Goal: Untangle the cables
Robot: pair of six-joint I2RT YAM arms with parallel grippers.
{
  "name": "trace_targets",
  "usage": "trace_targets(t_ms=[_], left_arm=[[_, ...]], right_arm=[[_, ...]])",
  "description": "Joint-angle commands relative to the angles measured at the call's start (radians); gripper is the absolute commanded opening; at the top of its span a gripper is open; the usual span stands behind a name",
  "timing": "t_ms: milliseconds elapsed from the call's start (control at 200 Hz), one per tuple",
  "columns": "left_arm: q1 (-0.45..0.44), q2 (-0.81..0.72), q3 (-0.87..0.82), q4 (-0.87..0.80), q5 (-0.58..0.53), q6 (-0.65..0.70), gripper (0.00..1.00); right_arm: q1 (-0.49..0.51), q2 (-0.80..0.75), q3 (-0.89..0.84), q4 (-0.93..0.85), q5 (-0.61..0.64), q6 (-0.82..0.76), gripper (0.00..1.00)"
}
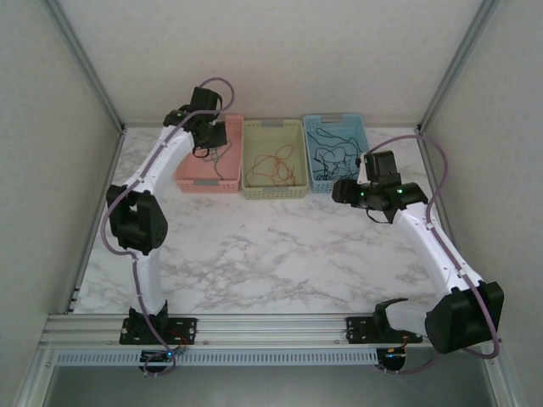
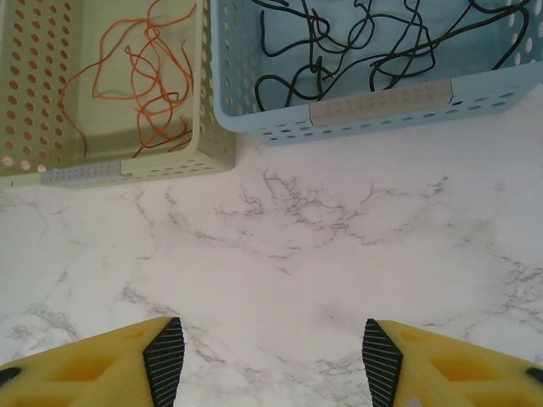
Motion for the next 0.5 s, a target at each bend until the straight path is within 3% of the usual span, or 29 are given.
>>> trace_targets(t_ms=[0,105,165,315,496], left_arm=[[0.019,0.059,0.05,-0.038,-0.011,0.001,0.24],[0.022,0.083,0.074,-0.042,-0.016,0.0,0.61],[0.021,0.073,0.078,-0.038,-0.032,-0.001,0.74],[0.021,-0.037,0.038,-0.016,-0.055,0.001,0.77],[0.021,-0.387,-0.293,0.207,-0.063,-0.021,0.77]], right_arm=[[0.006,-0.022,0.0,-0.01,-0.013,-0.006,0.61],[0.005,-0.023,0.005,-0.014,-0.012,-0.006,0.61],[0.006,-0.024,0.005,-0.015,-0.015,-0.006,0.61],[0.007,-0.029,0.006,-0.015,-0.012,-0.008,0.61],[0.006,-0.034,0.005,-0.01,-0.008,-0.006,0.61]])
